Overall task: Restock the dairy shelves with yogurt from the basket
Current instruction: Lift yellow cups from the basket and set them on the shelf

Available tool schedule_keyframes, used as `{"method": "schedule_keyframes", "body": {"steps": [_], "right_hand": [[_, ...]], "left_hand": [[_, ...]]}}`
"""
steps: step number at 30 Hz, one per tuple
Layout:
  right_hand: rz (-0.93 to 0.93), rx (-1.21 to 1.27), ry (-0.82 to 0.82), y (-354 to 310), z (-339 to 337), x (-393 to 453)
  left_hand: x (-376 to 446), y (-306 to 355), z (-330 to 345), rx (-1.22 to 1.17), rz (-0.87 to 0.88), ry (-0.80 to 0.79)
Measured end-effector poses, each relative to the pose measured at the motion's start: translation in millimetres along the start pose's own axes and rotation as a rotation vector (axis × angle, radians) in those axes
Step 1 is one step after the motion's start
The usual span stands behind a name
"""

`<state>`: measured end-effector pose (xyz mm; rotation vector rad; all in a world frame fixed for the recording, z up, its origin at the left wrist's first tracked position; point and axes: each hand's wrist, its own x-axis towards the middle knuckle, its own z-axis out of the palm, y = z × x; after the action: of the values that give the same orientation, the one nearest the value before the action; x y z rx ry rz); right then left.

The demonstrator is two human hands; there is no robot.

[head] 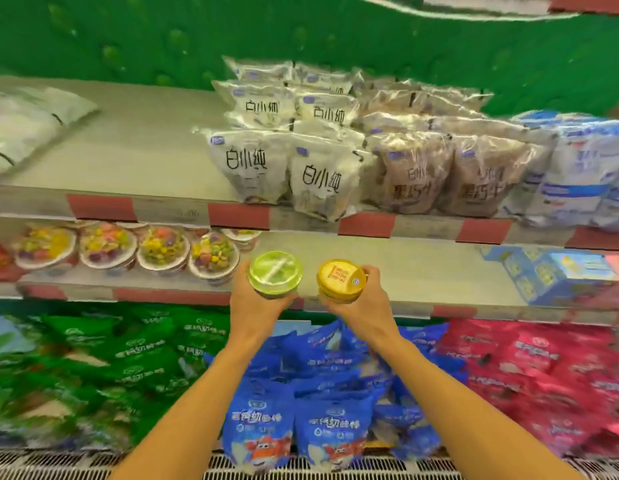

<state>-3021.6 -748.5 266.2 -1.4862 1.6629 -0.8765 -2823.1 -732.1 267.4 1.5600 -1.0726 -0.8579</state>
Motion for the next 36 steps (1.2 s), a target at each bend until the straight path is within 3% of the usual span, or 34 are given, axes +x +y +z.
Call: {"method": "schedule_keyframes", "body": {"steps": [13,36], "right_hand": [[-0.044,0.000,-0.010,15.6,34.1,49.9],[-0.126,-0.059,-0.113,13.8,35.2,49.3]], "left_hand": [[44.6,-35.6,15.8,-0.026,0.049,-0.063],[35.8,-36.7,20.9,0.127,0.074,0.043]]}}
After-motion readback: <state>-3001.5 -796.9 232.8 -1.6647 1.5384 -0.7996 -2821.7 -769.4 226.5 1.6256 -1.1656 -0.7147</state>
